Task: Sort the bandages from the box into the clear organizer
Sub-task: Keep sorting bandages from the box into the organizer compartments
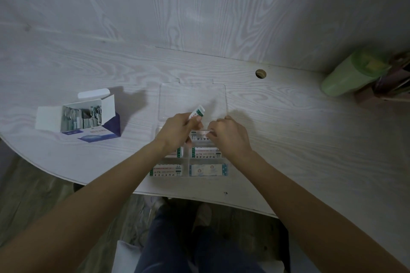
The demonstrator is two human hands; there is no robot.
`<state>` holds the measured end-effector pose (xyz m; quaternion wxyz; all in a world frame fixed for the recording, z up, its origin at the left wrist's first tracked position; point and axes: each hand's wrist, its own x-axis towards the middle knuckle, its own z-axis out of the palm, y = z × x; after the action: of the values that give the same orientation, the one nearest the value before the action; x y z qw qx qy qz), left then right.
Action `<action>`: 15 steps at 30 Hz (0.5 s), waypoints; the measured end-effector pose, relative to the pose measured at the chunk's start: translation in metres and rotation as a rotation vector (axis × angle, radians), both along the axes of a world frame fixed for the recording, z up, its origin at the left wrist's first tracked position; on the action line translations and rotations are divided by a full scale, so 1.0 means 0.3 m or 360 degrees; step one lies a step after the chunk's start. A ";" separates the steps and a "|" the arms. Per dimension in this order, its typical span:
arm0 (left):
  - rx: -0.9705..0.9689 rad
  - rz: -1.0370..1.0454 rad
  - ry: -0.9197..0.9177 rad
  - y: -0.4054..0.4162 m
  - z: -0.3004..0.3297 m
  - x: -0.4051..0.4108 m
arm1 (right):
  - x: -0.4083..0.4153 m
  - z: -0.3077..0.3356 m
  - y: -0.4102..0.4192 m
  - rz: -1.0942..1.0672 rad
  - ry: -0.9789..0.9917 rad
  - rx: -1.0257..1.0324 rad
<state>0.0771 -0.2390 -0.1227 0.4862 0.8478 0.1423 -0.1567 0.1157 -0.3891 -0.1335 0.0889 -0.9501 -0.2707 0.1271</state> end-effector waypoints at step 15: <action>0.0158 -0.0118 0.0106 -0.010 -0.027 0.010 | 0.037 0.048 -0.004 -0.0432 0.0489 -0.0033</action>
<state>0.0801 -0.2421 -0.1309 0.4325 0.8698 0.1344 -0.1956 0.1270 -0.3902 -0.1190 0.1356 -0.9482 -0.1223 0.2600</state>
